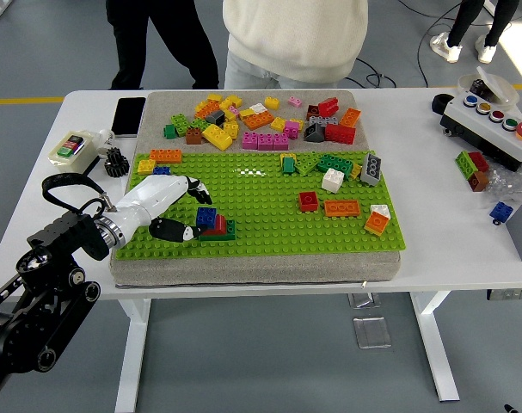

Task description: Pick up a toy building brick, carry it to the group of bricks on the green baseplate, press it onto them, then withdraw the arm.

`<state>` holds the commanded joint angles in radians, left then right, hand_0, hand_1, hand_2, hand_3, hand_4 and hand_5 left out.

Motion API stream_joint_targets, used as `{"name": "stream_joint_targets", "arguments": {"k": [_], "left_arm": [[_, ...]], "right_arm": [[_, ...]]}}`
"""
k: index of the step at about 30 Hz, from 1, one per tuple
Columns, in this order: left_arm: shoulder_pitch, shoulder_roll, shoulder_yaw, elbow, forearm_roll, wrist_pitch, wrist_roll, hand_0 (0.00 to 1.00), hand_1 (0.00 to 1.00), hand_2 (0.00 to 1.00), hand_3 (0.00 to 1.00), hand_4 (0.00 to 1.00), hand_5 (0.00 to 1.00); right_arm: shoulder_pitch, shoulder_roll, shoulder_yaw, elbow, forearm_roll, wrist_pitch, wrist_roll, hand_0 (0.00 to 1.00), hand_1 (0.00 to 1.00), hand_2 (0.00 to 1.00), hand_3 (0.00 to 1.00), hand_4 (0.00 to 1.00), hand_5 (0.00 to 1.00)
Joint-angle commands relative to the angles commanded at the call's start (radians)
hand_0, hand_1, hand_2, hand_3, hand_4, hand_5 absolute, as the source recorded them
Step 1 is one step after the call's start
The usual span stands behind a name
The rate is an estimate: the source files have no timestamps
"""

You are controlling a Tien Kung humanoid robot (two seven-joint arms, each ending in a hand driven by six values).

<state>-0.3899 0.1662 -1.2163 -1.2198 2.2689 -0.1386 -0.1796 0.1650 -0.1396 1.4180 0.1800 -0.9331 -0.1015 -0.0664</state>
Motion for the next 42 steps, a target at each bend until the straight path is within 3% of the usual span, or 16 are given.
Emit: {"name": "stream_joint_targets", "arguments": {"k": [42], "left_arm": [[-0.011, -0.005, -0.012, 0.014, 0.0, -0.005, -0.003, 0.724, 0.696, 0.631, 0.587, 0.781, 0.19]], "right_arm": [[0.0, -0.002, 0.003, 0.0, 0.003, 0.002, -0.002, 0.758, 0.681, 0.729, 0.666, 0.927, 0.501]]}}
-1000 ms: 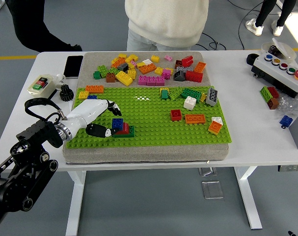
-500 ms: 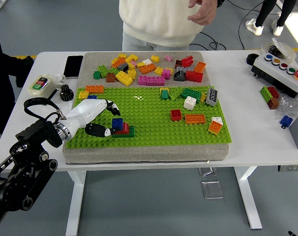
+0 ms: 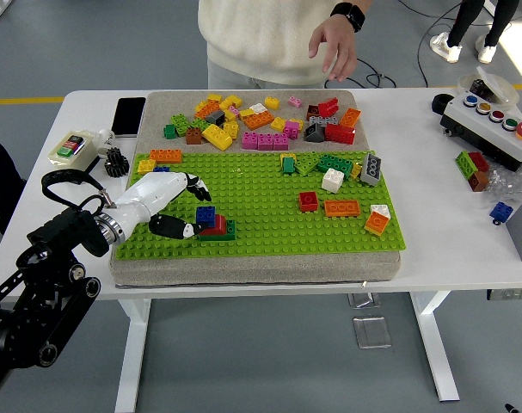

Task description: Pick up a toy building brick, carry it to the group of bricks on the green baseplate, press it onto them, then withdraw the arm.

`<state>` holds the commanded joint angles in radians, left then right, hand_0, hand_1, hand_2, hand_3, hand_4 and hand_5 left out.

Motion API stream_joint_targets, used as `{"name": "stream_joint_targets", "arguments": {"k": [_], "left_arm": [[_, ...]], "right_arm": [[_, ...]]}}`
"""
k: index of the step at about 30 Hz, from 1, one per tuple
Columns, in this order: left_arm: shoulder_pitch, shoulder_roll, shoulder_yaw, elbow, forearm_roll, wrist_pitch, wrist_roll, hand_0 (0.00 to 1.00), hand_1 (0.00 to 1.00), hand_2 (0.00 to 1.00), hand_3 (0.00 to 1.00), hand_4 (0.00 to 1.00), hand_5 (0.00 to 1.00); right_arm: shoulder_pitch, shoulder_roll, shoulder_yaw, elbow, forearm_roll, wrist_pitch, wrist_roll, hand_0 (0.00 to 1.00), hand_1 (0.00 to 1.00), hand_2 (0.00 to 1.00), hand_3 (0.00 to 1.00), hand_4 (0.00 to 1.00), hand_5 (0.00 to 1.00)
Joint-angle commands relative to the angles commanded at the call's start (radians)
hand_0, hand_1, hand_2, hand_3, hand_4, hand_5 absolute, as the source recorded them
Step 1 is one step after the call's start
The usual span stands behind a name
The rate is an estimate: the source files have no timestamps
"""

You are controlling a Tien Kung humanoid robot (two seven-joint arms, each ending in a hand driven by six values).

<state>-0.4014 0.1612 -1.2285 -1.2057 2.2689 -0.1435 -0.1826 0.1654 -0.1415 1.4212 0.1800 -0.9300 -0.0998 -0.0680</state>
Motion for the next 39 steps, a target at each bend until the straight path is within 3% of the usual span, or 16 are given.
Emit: {"name": "stream_joint_targets", "arguments": {"k": [17, 18, 23, 24, 29, 30, 35, 36, 39], "left_arm": [[0.015, 0.01, -0.008, -0.052, 0.0, -0.012, -0.017, 0.729, 0.697, 0.634, 0.59, 0.793, 0.191], [0.017, 0.011, -0.01, -0.059, 0.0, -0.013, -0.017, 0.772, 0.724, 0.661, 0.606, 0.891, 0.295], [0.025, 0.018, -0.019, -0.085, -0.015, -0.01, -0.021, 0.772, 0.724, 0.661, 0.606, 0.891, 0.295], [0.027, 0.019, -0.02, -0.088, -0.02, -0.009, -0.022, 0.818, 0.771, 0.747, 0.635, 0.998, 0.465], [0.034, 0.024, -0.031, -0.102, -0.038, -0.001, -0.028, 0.818, 0.771, 0.747, 0.635, 0.998, 0.465], [0.035, 0.025, -0.033, -0.103, -0.04, 0.001, -0.029, 0.86, 0.818, 0.786, 0.64, 0.998, 0.602], [0.044, 0.03, -0.043, -0.104, -0.045, 0.001, -0.035, 0.86, 0.818, 0.786, 0.64, 0.998, 0.602], [0.045, 0.031, -0.045, -0.101, -0.045, 0.0, -0.036, 0.906, 0.856, 0.815, 0.651, 0.998, 0.777], [0.048, 0.032, -0.048, -0.095, -0.042, -0.001, -0.038, 0.906, 0.856, 0.815, 0.651, 0.998, 0.777]], "right_arm": [[-0.001, 0.002, 0.0, 0.0, 0.001, 0.0, 0.002, 0.758, 0.681, 0.729, 0.665, 0.926, 0.5], [-0.001, 0.002, 0.0, 0.0, 0.001, 0.0, 0.002, 0.758, 0.681, 0.729, 0.665, 0.927, 0.501], [-0.002, 0.002, 0.0, 0.0, -0.001, 0.0, 0.002, 0.758, 0.681, 0.729, 0.665, 0.927, 0.501], [-0.003, 0.002, 0.0, 0.0, -0.001, 0.0, 0.002, 0.758, 0.681, 0.729, 0.665, 0.926, 0.5], [-0.002, 0.003, -0.001, 0.0, 0.001, 0.0, 0.002, 0.758, 0.681, 0.729, 0.665, 0.926, 0.5], [-0.002, 0.004, -0.001, 0.0, 0.001, 0.0, 0.002, 0.758, 0.681, 0.729, 0.666, 0.927, 0.501], [-0.001, 0.004, -0.002, 0.0, 0.001, 0.0, 0.002, 0.758, 0.681, 0.729, 0.666, 0.927, 0.501], [-0.001, 0.004, -0.002, 0.0, 0.001, 0.0, 0.001, 0.76, 0.681, 0.729, 0.666, 0.927, 0.501], [-0.001, 0.004, -0.002, 0.0, 0.001, 0.0, 0.001, 0.76, 0.681, 0.729, 0.666, 0.927, 0.501]]}}
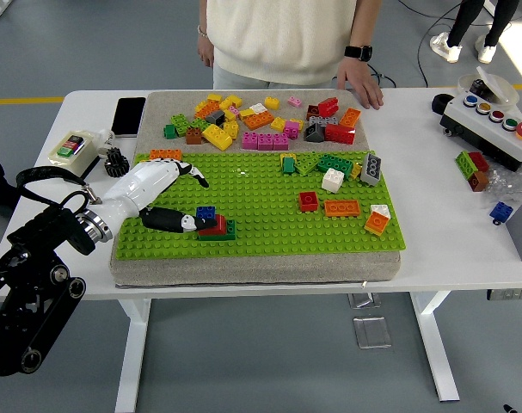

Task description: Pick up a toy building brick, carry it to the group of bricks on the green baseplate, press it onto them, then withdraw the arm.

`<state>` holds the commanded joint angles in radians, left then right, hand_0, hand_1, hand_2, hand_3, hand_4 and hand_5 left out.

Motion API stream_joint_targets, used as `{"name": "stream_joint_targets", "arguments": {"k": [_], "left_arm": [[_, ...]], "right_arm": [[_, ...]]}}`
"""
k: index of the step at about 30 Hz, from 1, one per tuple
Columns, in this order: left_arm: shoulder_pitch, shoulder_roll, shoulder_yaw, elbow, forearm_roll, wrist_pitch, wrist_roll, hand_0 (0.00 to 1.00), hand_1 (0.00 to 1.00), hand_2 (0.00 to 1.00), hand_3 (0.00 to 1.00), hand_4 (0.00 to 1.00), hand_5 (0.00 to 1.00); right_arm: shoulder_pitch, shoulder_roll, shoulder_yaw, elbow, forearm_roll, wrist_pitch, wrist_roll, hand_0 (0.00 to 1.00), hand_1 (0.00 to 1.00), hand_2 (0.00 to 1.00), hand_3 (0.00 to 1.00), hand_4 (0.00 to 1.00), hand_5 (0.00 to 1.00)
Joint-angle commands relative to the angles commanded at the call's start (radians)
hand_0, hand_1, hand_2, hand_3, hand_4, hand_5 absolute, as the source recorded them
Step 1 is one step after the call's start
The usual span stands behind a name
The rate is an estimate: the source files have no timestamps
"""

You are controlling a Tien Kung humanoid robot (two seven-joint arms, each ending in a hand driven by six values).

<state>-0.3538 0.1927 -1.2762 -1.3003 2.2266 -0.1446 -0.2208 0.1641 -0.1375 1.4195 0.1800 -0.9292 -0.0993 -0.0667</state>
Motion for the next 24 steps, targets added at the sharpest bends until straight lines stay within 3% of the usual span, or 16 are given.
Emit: {"name": "stream_joint_targets", "arguments": {"k": [14, 24], "left_arm": [[0.011, 0.002, 0.006, 0.025, 0.027, -0.011, -0.005, 0.933, 0.873, 0.828, 0.631, 0.998, 0.77], [0.024, 0.005, 0.006, 0.007, 0.025, -0.015, -0.002, 0.935, 0.87, 0.825, 0.632, 0.998, 0.799]], "right_arm": [[0.0, 0.0, 0.006, 0.0, 0.002, 0.002, -0.001, 0.759, 0.681, 0.729, 0.666, 0.928, 0.502], [0.0, -0.001, 0.009, 0.0, 0.002, 0.001, 0.0, 0.759, 0.681, 0.729, 0.667, 0.928, 0.502]]}}
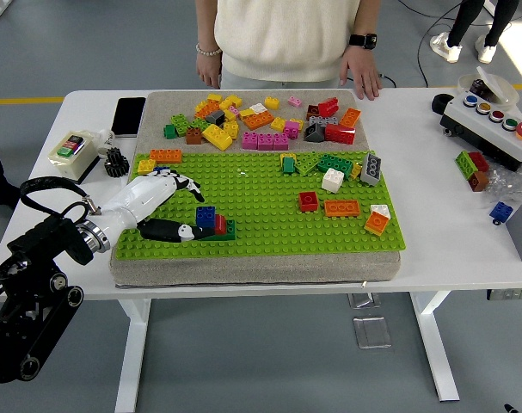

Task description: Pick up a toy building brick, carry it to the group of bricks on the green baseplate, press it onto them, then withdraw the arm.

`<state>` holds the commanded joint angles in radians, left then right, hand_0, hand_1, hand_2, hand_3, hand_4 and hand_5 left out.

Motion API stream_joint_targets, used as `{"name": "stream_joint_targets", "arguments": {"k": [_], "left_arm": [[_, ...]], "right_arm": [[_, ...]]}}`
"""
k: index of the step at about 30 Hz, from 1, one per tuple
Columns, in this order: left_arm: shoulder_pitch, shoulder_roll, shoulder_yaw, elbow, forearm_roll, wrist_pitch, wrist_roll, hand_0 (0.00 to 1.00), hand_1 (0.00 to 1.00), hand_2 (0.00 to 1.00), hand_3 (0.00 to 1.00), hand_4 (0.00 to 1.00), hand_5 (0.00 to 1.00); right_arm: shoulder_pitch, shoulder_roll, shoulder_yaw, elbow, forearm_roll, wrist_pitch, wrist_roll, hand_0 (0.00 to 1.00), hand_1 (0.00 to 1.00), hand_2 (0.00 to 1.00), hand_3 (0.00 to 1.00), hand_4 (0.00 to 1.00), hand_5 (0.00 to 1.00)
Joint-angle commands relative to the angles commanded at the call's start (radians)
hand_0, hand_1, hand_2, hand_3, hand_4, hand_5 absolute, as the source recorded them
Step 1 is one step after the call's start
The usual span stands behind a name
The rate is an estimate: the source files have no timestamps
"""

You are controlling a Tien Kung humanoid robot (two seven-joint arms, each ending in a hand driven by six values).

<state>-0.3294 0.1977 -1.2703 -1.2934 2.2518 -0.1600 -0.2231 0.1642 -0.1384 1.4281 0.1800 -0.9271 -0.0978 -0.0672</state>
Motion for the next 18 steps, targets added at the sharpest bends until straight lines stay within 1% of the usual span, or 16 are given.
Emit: {"name": "stream_joint_targets", "arguments": {"k": [18], "left_arm": [[0.013, -0.006, 0.015, -0.009, 0.008, -0.011, 0.004, 0.937, 0.865, 0.821, 0.627, 0.998, 0.783]], "right_arm": [[0.0, 0.0, 0.003, 0.0, 0.001, -0.001, 0.0, 0.759, 0.681, 0.729, 0.666, 0.928, 0.502]]}}
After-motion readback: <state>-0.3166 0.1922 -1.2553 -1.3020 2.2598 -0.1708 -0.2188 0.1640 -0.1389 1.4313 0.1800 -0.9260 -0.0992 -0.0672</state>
